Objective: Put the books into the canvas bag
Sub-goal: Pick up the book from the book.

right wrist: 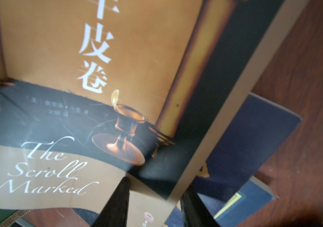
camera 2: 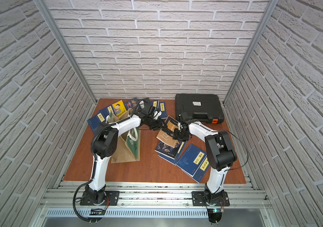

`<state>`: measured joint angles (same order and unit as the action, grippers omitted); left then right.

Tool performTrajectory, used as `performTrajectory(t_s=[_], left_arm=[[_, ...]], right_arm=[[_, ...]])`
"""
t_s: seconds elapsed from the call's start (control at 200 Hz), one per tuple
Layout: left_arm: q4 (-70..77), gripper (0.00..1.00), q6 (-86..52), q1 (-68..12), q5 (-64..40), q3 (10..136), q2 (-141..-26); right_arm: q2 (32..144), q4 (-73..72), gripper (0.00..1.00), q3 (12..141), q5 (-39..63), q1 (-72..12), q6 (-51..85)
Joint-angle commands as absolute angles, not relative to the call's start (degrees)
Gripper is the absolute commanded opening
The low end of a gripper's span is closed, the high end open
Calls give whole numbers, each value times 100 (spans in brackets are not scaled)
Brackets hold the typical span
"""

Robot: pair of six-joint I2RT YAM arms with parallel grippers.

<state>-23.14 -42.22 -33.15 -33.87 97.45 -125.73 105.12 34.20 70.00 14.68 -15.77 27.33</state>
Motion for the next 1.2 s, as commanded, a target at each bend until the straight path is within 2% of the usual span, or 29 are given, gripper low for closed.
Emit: performTrajectory(t_s=[0.0,0.115,0.305,0.51,0.715,0.875,1.195], left_arm=[[-2475,48,-4191,-3608,-3984,9727,-12730],[-2246,39,-4281,-3609,-3993,9537,-12557],[-2258,13,-4174,-3535,-3683,9362,-12024],[-2608,1,-3887,-3472,-3203,9284,-11278],[-2665,0,-3811,-3311,-2888,8959,-10244],[-2435,0,-3821,-3097,-2884,8465,-9207],[-321,0,-4472,-2725,-4191,6971,-7309]], right_arm=[[10644,3595,41,6724,1262,-1644,2571],[10618,3627,41,6706,1239,-1644,2540],[10282,3664,41,6680,1159,-1649,2465],[9152,3726,45,6637,814,-1652,2408],[7585,3521,52,6499,787,-1649,2408],[6644,2970,60,6381,1492,-1653,2480],[6362,1447,71,6519,3523,-1728,3296]])
